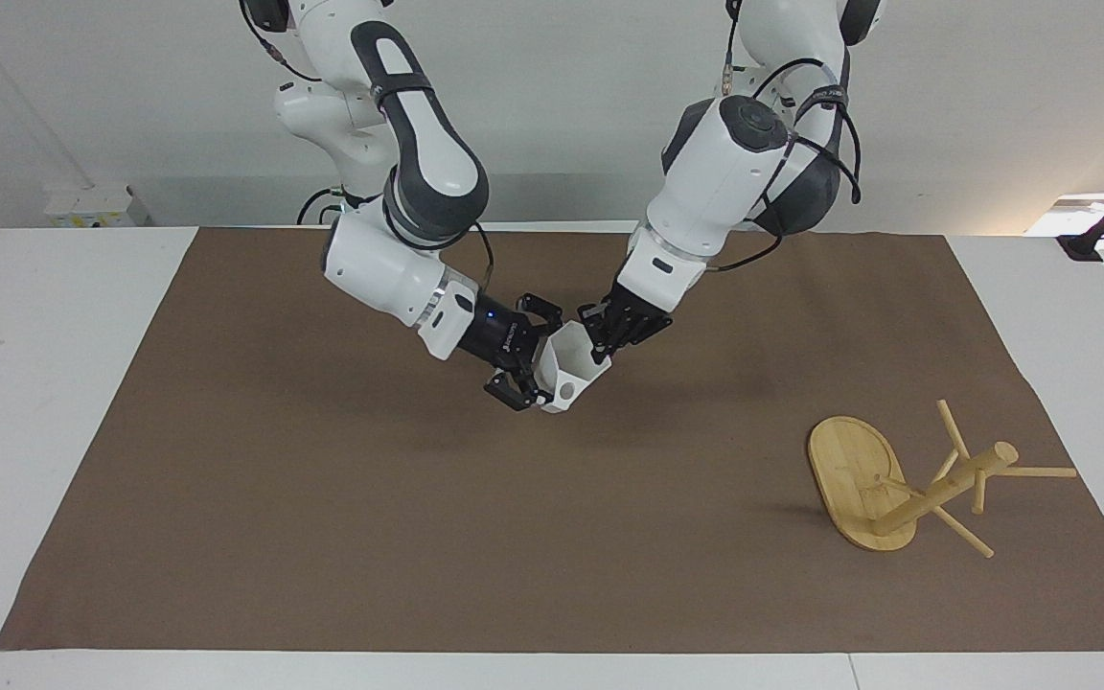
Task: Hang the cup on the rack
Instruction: 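Pull the cup away with the left gripper while the right gripper retracts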
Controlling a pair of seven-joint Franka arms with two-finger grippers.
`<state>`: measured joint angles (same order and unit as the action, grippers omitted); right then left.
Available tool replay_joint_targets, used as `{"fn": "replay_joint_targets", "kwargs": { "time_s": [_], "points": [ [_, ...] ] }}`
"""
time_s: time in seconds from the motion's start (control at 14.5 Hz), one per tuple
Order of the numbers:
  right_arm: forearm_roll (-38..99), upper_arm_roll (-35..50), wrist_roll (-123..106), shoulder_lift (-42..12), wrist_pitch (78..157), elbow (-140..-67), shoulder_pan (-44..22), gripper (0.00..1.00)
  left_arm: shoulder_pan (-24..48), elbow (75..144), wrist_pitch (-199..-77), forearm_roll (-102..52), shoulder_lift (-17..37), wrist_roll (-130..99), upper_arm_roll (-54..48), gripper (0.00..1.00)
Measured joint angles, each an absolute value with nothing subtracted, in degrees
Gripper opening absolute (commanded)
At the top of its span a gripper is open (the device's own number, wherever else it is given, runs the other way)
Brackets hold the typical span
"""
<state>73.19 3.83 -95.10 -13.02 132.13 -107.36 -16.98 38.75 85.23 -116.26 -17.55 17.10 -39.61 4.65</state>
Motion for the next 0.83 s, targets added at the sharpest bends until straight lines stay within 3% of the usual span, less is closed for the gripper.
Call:
{"fn": "replay_joint_targets", "kwargs": {
  "time_s": [0.48,0.83],
  "points": [
    [52.1,2.9,-94.9,-7.3,102.3,-109.2,9.3,0.99,34.4,87.7,-116.3,-14.0,17.2,-44.6,7.2,0.0],
    [28.3,2.8,-79.6,-4.7,96.7,-103.8,16.0,0.99,28.9,94.3,-130.3,-13.8,16.4,-48.1,8.4,0.0]
  ]
}}
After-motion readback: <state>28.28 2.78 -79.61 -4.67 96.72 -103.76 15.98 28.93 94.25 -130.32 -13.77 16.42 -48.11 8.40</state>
